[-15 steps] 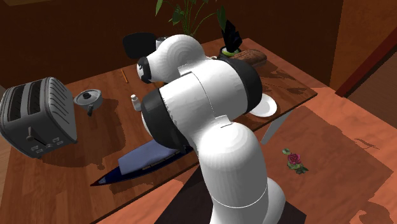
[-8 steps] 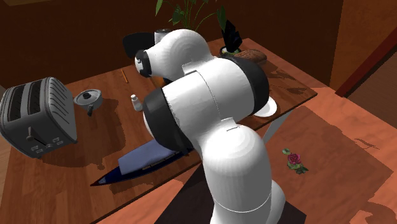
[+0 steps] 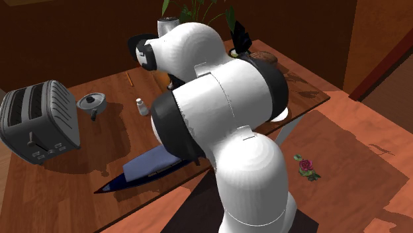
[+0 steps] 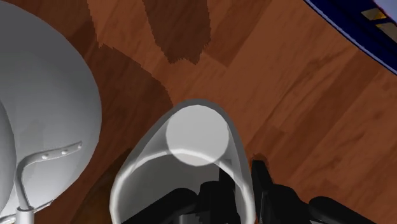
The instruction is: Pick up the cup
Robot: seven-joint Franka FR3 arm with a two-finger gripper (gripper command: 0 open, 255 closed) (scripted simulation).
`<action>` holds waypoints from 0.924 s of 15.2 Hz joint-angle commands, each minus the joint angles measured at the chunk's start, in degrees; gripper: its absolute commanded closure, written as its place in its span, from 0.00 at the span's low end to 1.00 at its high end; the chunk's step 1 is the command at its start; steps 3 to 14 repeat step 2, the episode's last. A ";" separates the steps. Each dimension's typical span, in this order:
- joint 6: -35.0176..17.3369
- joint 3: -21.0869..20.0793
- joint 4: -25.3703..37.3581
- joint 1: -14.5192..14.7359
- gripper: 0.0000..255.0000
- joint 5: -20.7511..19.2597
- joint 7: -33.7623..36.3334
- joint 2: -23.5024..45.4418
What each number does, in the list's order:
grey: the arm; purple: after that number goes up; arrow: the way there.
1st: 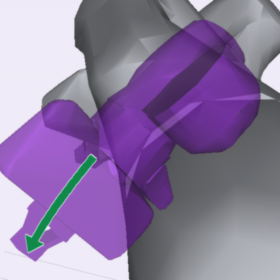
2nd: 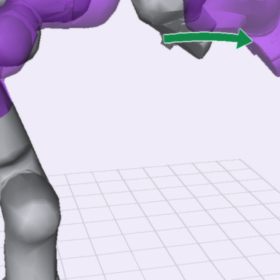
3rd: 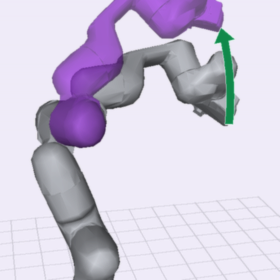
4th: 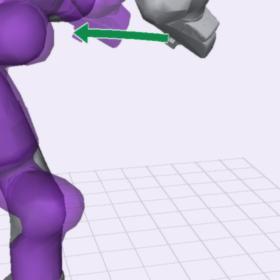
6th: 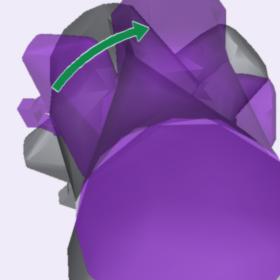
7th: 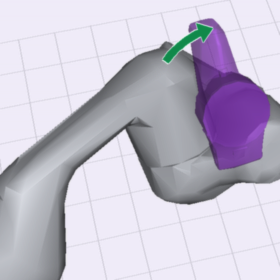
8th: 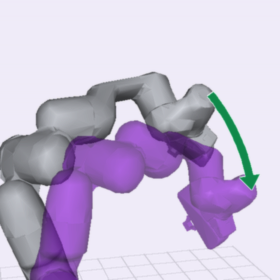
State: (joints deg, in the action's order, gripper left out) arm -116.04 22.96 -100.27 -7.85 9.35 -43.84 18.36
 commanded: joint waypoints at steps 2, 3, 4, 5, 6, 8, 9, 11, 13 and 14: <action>0.66 0.08 0.50 -0.07 1.00 -0.10 -0.02 -0.18; 0.66 0.08 0.50 -0.07 1.00 -0.10 -0.02 -0.18; 0.66 0.08 0.50 -0.07 1.00 -0.10 -0.02 -0.18; 0.66 0.08 0.50 -0.07 1.00 -0.10 -0.02 -0.18; 0.66 0.08 0.50 -0.07 1.00 -0.10 -0.02 -0.18; 0.66 0.08 0.50 -0.07 1.00 -0.10 -0.02 -0.18; 0.66 0.08 0.50 -0.07 1.00 -0.10 -0.02 -0.18; 0.66 0.08 0.50 -0.07 1.00 -0.10 -0.02 -0.18; 0.66 0.08 0.50 -0.07 1.00 -0.10 -0.02 -0.18; 0.66 0.08 0.50 -0.07 1.00 -0.10 -0.02 -0.18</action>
